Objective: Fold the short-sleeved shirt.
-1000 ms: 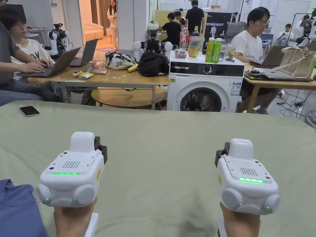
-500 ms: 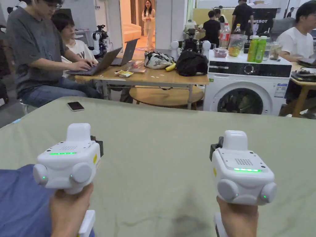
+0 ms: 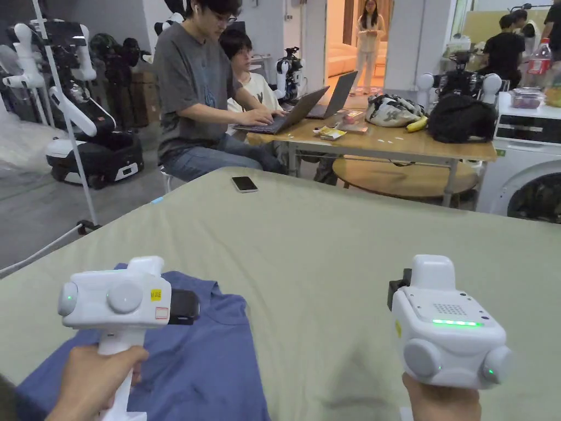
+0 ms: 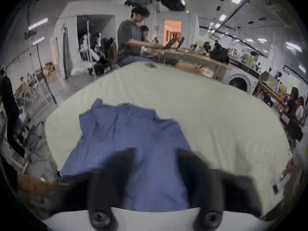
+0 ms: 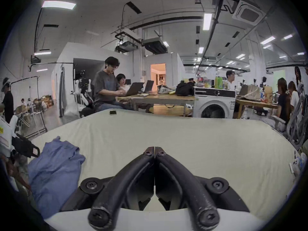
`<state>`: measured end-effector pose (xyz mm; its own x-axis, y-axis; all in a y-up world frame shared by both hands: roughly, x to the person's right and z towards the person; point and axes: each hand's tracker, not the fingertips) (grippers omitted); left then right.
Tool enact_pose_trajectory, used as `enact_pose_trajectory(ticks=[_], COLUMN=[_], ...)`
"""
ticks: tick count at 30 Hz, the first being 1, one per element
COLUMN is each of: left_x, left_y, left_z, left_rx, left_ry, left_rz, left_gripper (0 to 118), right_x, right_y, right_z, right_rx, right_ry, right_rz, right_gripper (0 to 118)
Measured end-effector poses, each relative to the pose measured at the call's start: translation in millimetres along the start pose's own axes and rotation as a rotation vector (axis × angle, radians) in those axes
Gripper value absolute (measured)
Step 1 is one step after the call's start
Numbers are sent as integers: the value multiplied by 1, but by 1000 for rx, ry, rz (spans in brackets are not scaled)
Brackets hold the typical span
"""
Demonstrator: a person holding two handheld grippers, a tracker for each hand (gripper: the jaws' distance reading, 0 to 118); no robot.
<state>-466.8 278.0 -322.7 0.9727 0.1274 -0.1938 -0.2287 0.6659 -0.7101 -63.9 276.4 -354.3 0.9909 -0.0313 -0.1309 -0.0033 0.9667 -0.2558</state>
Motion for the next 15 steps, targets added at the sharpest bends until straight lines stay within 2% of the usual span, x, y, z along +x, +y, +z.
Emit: enact_pose_trajectory(ticks=[7,10,11,13,15], left_x=[-18,-12,-10,3,14], left_y=[-11,-27,-32,-46,-48], left_z=[-56,-100,-112,-115,-111], left_rx=[-168,-317,-348,-238,-187], left_ry=[-38,-50,-22,32,68], left_rz=[75,70,55,-113,-212], left_gripper=[92,92,92,91,90], right_x=[-3,-2,-1,5,10], right_y=[-12,-14,-15,-17,-17], right_z=[-5,3,3,1,2], right_rx=[-34,-45,-50,-59,-62], right_ry=[5,-5,-10,-14,-24], right_rz=[35,40,43,45,45], right_gripper=[0,0,0,0,0])
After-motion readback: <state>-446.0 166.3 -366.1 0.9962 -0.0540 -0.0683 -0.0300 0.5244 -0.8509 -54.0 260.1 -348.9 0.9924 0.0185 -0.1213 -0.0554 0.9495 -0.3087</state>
